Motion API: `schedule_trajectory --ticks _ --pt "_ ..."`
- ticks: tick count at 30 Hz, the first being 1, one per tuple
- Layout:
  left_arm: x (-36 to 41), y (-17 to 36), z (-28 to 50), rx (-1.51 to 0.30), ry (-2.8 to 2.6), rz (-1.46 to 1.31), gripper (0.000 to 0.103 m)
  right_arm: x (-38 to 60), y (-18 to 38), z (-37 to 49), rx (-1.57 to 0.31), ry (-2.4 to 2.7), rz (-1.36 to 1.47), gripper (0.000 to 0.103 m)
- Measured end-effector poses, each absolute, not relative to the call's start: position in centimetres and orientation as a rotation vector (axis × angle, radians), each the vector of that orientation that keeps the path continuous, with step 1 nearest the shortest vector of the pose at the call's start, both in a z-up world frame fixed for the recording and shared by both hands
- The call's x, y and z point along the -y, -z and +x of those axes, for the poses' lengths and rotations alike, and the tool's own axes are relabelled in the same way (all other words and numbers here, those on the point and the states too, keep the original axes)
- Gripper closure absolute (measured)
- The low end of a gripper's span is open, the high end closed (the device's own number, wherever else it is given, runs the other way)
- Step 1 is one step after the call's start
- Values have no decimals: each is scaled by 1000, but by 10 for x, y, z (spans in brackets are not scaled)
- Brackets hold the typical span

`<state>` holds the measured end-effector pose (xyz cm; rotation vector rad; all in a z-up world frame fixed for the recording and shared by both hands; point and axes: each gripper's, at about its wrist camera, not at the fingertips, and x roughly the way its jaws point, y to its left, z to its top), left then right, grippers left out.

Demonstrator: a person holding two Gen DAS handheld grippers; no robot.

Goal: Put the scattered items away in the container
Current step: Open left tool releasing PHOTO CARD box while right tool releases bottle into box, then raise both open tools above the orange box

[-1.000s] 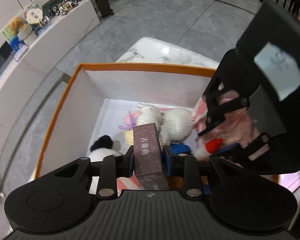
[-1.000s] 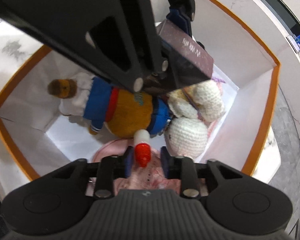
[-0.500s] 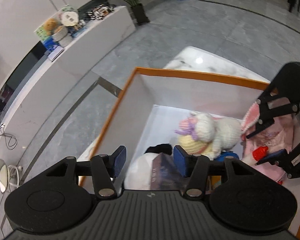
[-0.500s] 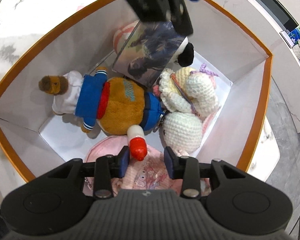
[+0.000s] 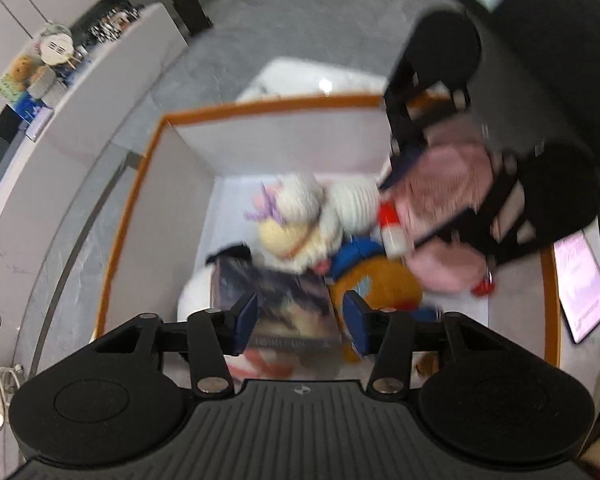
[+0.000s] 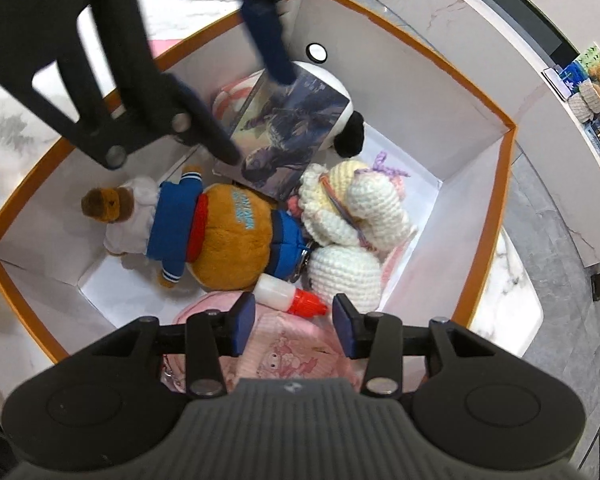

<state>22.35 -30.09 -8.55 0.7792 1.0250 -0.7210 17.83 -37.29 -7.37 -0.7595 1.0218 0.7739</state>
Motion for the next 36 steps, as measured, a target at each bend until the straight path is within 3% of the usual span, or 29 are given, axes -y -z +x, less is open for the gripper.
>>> schedule_trajectory --ticks 3,7,9,12,15,25,27,36 --pt "296 93 218 -1106 760 837 49 375 75 176 -1020 -772 -756 56" --pt "298 113 226 -1172 737 887 40 378 78 173 -1023 -770 -752 55" --pt "305 125 241 -1134 638 924 40 378 78 173 -1026 -766 -744 55" --pt "311 120 259 -926 503 875 57 376 84 171 -1020 -763 -750 55" --pt "300 97 267 -904 510 667 55 379 79 165 -1015 -766 -753 55" --pt "289 104 257 -941 500 737 50 376 70 168 -1016 -729 -775 54" --pt "287 98 252 -932 499 744 46 383 57 156 -1010 -729 -783 54" --pt "279 66 234 -900 489 741 45 375 29 150 -984 -703 -821 54"
